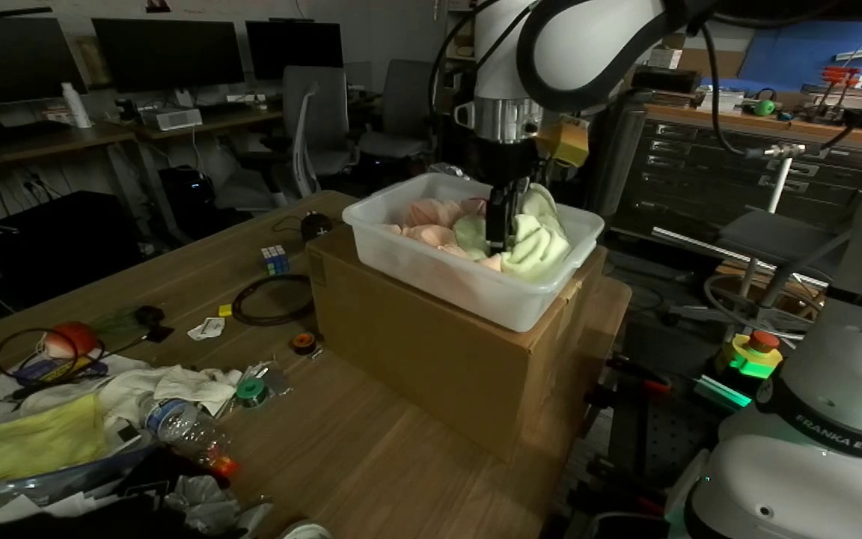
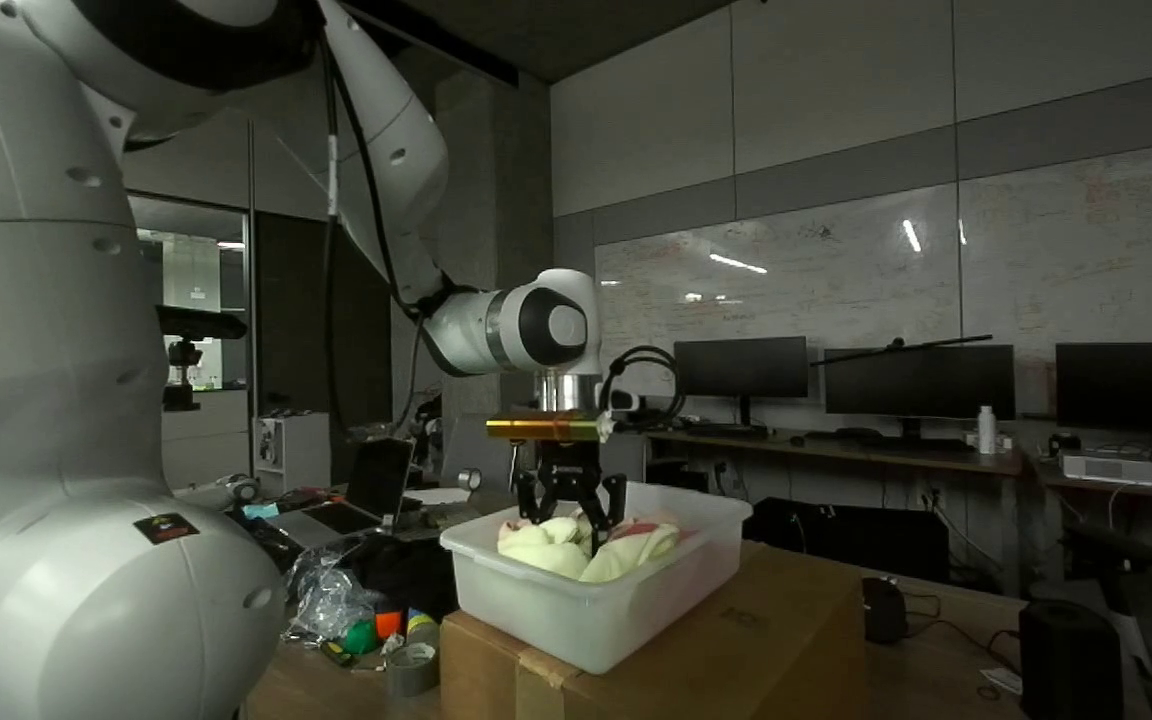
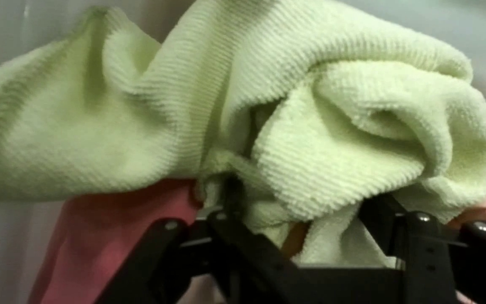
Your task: Remove the yellow towel and peach t-shirt from the white storage bin and place them on the table
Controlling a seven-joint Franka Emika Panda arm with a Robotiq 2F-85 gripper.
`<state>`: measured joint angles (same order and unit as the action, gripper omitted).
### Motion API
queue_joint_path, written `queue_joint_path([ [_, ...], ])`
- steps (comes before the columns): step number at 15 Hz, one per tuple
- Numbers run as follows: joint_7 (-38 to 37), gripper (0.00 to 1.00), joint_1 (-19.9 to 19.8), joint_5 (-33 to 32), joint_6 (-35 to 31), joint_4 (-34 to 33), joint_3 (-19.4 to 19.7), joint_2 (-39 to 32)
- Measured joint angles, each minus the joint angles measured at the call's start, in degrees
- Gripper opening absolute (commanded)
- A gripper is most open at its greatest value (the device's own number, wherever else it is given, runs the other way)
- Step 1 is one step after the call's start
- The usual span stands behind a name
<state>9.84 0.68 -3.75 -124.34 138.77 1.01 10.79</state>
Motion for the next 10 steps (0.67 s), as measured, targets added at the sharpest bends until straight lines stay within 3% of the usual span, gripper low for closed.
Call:
queue_joint_path([
  [5, -0.72, 0.09, -0.09, -0.01, -1.46, -0.28, 0.00, -0.06],
  [7, -0.94, 0.04, -0.12, -0.09, -1.84, -0.31, 0.00, -0.03],
  [10, -1.96, 0.08, -0.22, -0.93, -2.46, -0.33, 0.00, 0.49],
])
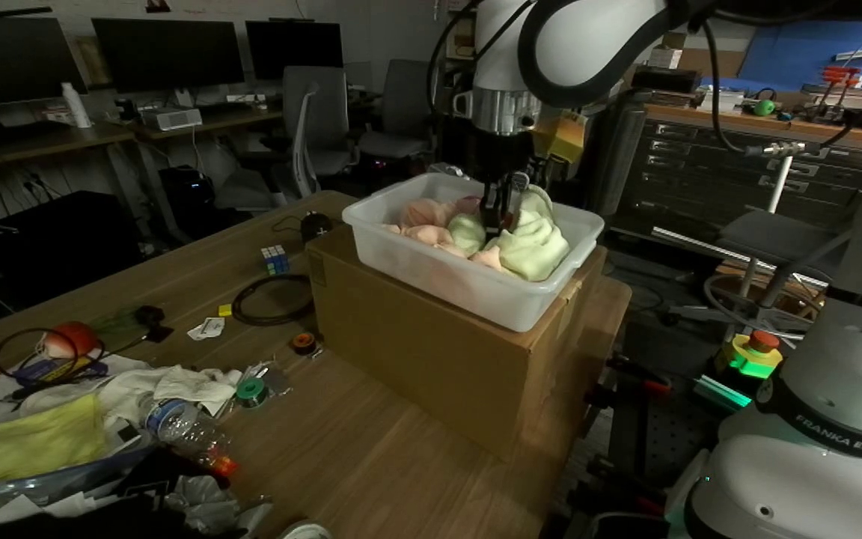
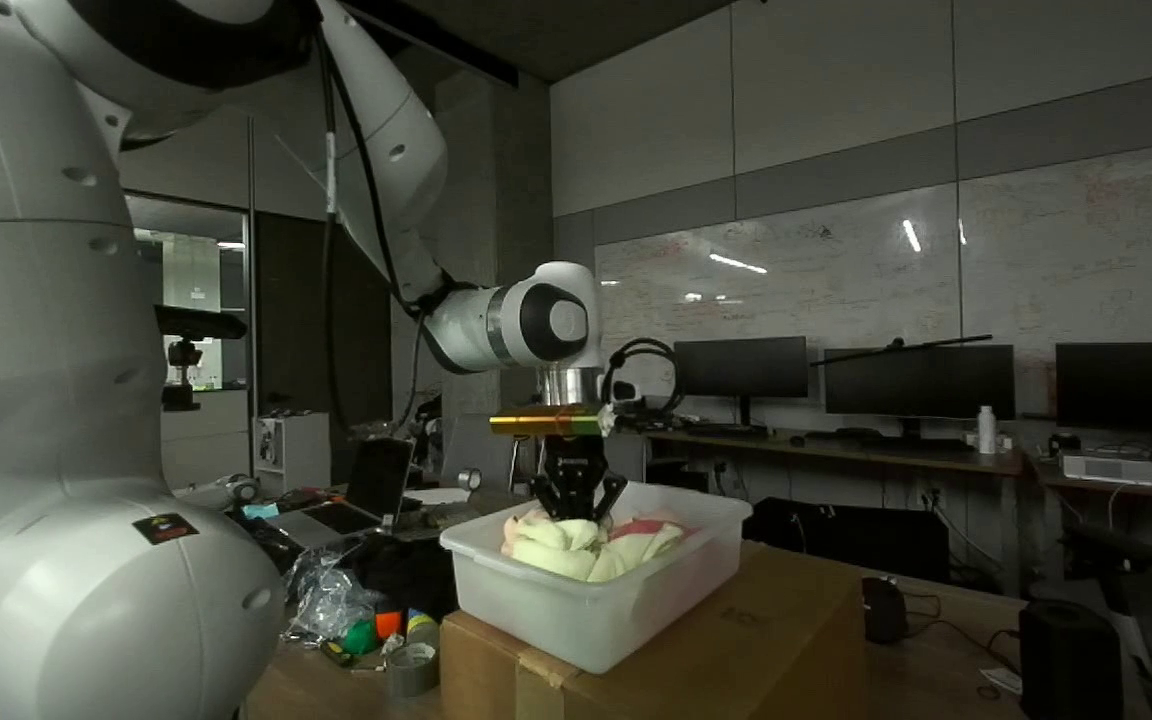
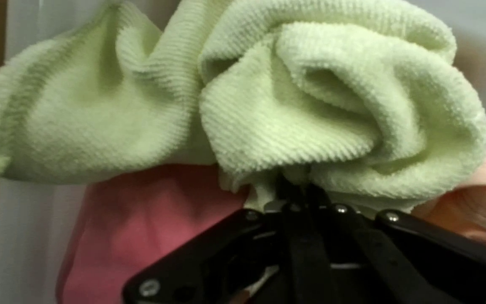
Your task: Remove the yellow towel and peach t-shirt from the white storage bin and place them on the table
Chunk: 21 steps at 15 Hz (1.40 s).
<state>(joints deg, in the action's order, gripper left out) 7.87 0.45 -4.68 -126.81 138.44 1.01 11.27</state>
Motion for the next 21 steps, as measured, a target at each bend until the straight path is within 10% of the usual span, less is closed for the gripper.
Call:
queue_joint_path([
  [21, -11.87, 0.08, -4.33, -12.69, -5.63, -0.11, -4.24, 23.35],
])
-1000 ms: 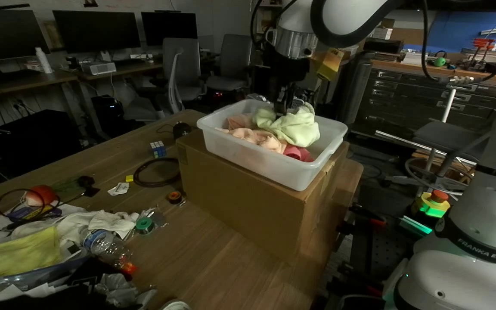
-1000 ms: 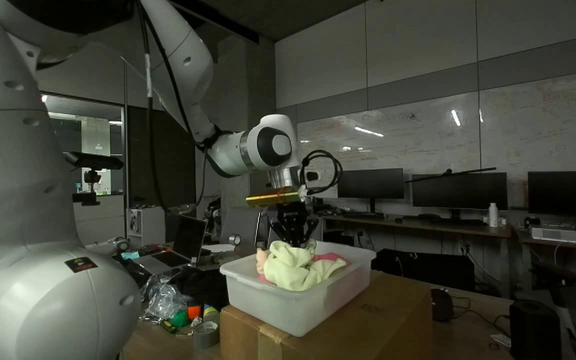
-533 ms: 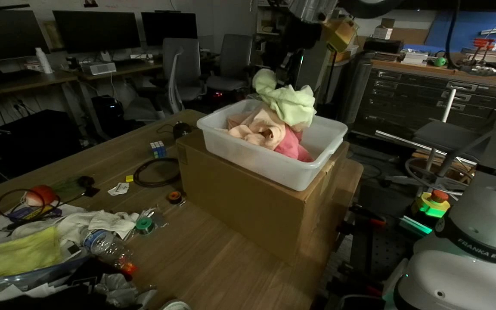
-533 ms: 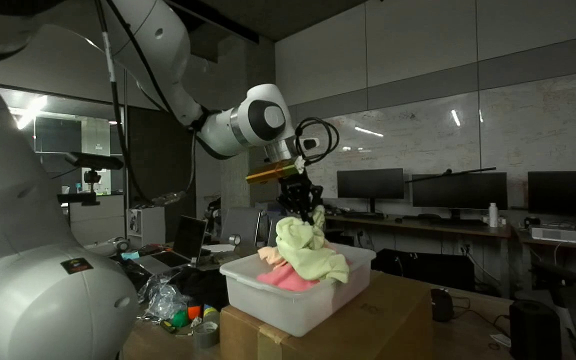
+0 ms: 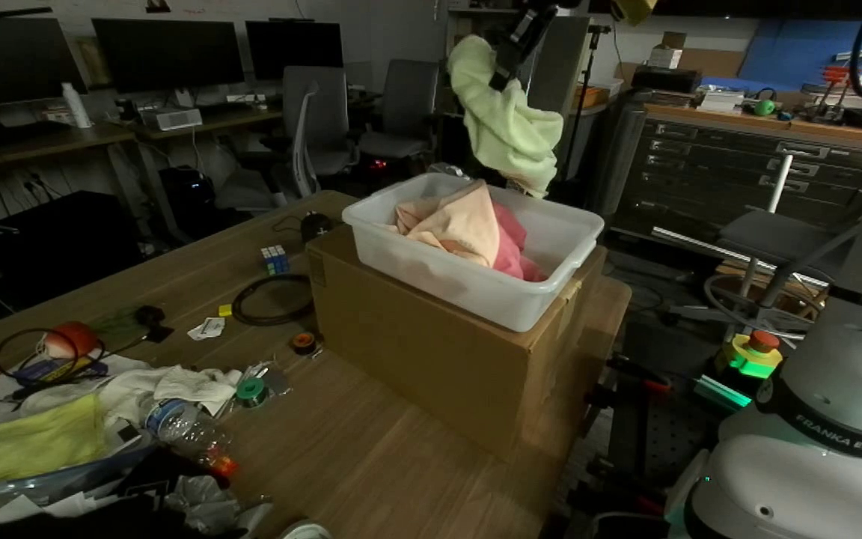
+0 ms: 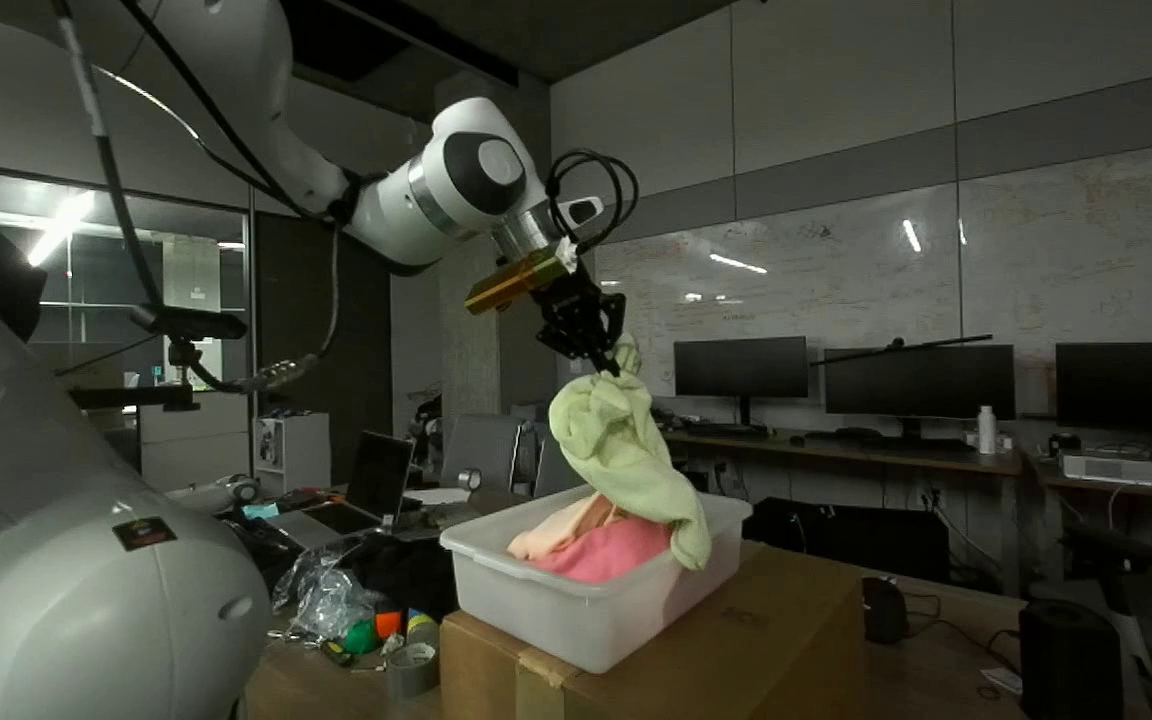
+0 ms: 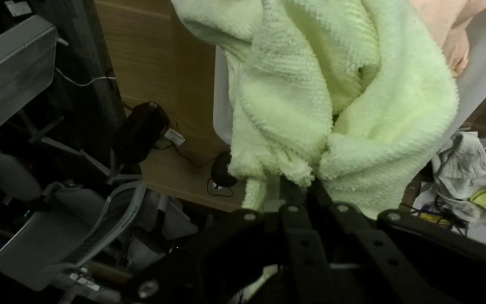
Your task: Remove the yellow towel and peach t-shirt from the white storage bin and place them on the table
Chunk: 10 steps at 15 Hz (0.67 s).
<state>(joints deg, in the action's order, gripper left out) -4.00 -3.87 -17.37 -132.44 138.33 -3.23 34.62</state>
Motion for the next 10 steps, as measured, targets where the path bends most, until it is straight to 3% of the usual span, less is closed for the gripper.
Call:
queue_joint_path([
  [6, -0.72, 0.08, -0.67, -2.35, 0.53, -3.54, -3.33, 0.60],
  [10, -0.78, 0.08, -0.01, -5.57, 2.20, -6.44, -9.30, -2.71],
])
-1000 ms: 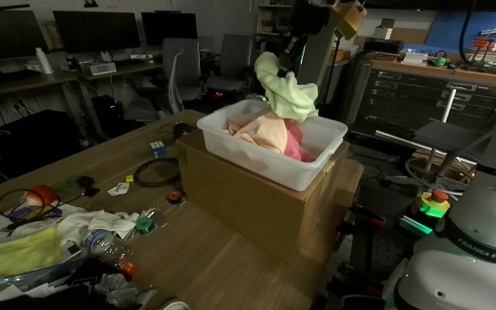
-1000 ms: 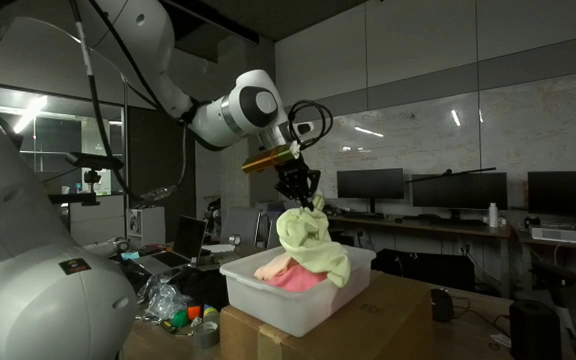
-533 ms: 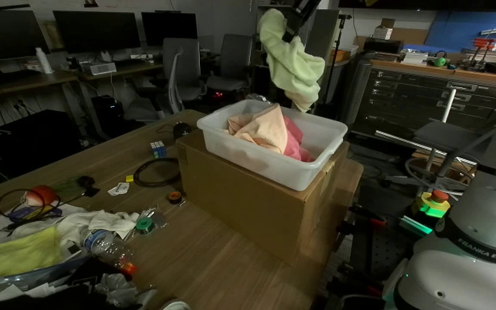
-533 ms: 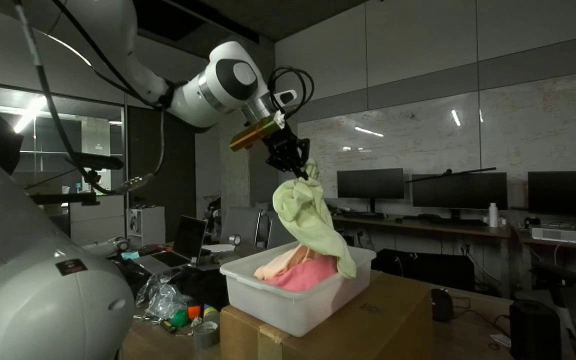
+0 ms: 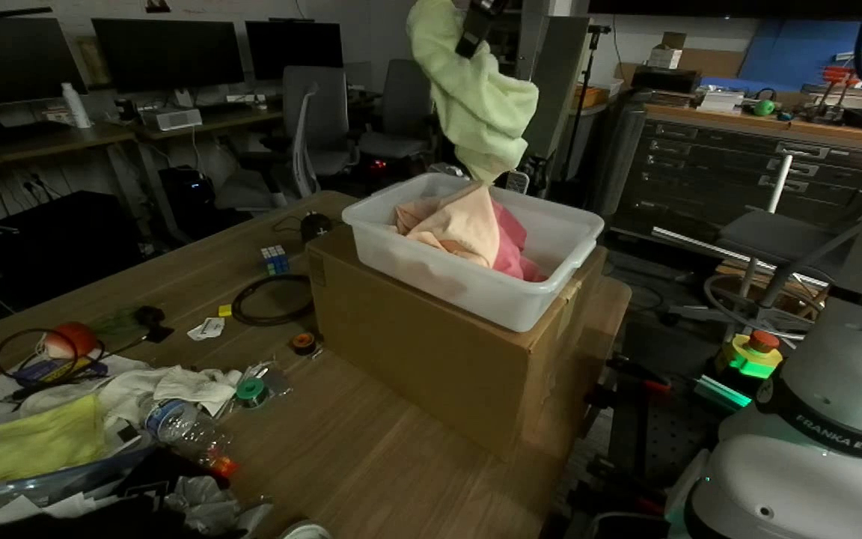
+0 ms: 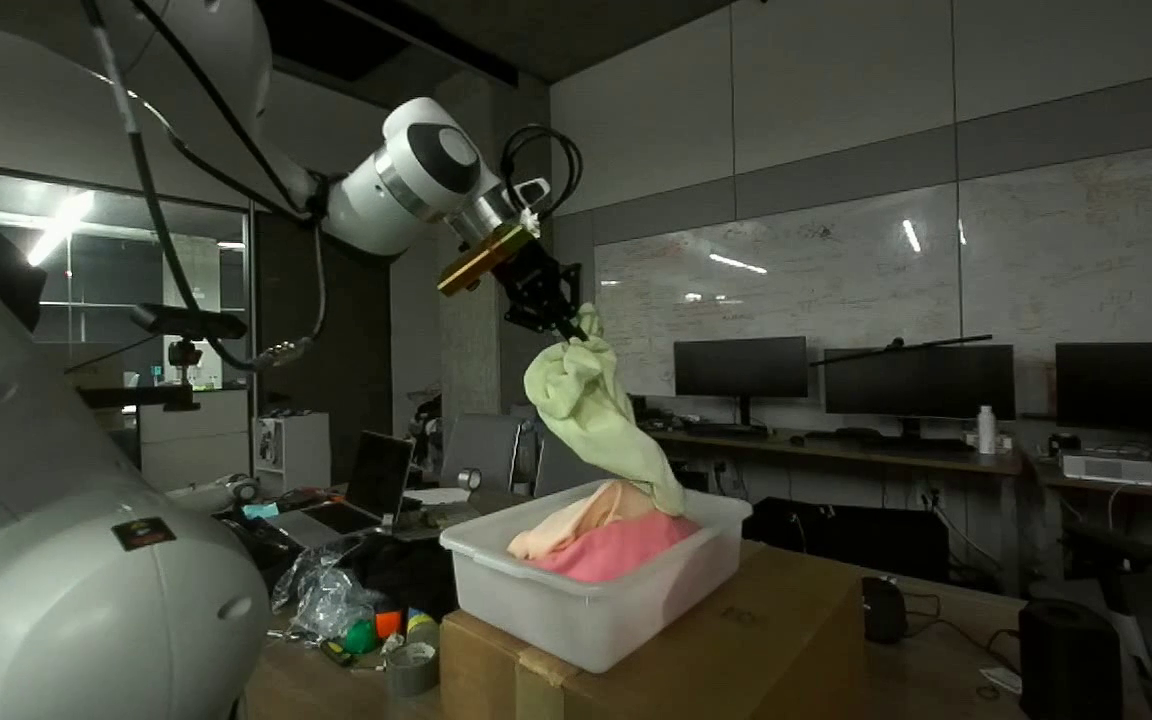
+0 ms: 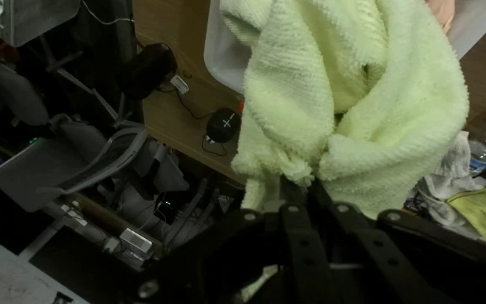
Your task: Remove the yellow towel and peach t-shirt from the white storage bin and place them on the table
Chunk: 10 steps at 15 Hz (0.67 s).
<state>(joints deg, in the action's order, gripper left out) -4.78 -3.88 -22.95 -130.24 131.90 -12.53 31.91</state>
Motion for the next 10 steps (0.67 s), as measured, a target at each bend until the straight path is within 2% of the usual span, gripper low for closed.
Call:
queue_joint_path([
  [5, 0.43, 0.08, 5.43, -3.56, 4.19, -4.59, -8.15, -7.39],
  [7, 2.07, 0.08, 8.44, -3.66, 5.26, -6.85, -9.51, -10.24],
  [10, 7.63, 0.08, 13.31, -0.76, 5.41, -10.27, -9.28, -14.13],
])
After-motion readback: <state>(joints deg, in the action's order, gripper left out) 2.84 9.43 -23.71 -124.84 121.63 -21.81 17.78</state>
